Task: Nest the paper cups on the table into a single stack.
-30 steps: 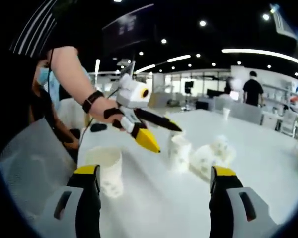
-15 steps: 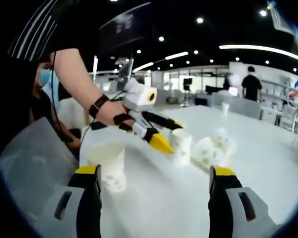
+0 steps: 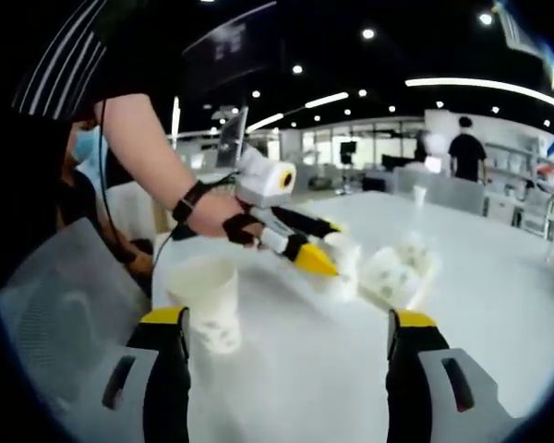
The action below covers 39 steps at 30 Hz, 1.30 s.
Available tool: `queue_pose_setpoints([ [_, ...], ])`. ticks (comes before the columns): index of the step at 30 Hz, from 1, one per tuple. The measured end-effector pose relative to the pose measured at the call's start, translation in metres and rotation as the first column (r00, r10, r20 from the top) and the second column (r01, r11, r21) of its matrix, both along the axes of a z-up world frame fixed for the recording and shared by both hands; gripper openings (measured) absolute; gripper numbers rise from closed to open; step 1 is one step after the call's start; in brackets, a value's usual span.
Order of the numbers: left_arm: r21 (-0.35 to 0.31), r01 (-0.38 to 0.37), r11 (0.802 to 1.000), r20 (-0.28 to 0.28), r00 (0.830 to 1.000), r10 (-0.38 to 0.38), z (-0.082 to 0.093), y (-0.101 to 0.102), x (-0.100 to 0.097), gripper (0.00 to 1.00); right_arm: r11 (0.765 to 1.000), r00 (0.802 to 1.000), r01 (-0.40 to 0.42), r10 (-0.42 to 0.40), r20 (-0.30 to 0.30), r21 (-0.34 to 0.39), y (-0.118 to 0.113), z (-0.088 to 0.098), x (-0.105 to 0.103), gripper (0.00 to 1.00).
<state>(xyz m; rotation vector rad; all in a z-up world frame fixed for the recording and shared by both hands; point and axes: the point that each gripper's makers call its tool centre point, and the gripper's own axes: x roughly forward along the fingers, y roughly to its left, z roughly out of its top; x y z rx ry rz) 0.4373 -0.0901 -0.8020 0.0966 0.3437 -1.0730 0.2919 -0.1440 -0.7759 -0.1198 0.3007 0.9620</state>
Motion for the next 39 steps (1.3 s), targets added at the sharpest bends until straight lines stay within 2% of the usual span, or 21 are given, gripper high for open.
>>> queue_pose_setpoints([
  [10,-0.021,-0.010,1.000,0.019,1.000,0.010,0.0004,0.0016,0.0057,0.57,1.000,1.000,0.004,-0.004,-0.011,0.007,0.0003,-0.0017,0.0022,0.86],
  [18,-0.062,-0.029,0.998,0.020,0.999,0.030,0.0005,0.0007,0.0098,0.53,1.000,1.000,0.001,-0.001,-0.022,0.010,0.0017,-0.0028,0.0014,0.85],
  [23,-0.076,-0.007,0.997,0.034,0.999,0.010,0.0006,-0.0025,0.0063,0.47,1.000,1.000,0.002,-0.002,-0.030,0.006,0.0021,-0.0053,0.0013,0.85],
  [25,-0.082,0.004,0.997,0.050,0.999,0.000,0.0005,-0.0029,0.0049,0.41,1.000,0.999,0.001,-0.001,-0.034,0.011,0.0027,-0.0053,0.0008,0.85],
  [28,-0.099,0.009,0.995,0.052,0.999,-0.004,0.0010,-0.0038,0.0028,0.40,1.000,1.000,0.000,0.001,-0.032,0.011,0.0033,-0.0046,0.0004,0.85],
  [29,-0.092,0.015,0.996,0.069,0.998,-0.009,0.0002,-0.0038,0.0022,0.40,1.000,0.999,0.000,0.001,-0.035,0.012,0.0034,-0.0047,0.0002,0.85],
  [39,-0.115,0.011,0.993,0.049,0.999,-0.006,0.0034,-0.0045,0.0008,0.40,1.000,0.999,-0.007,0.007,-0.038,0.009,0.0044,-0.0053,-0.0009,0.84],
])
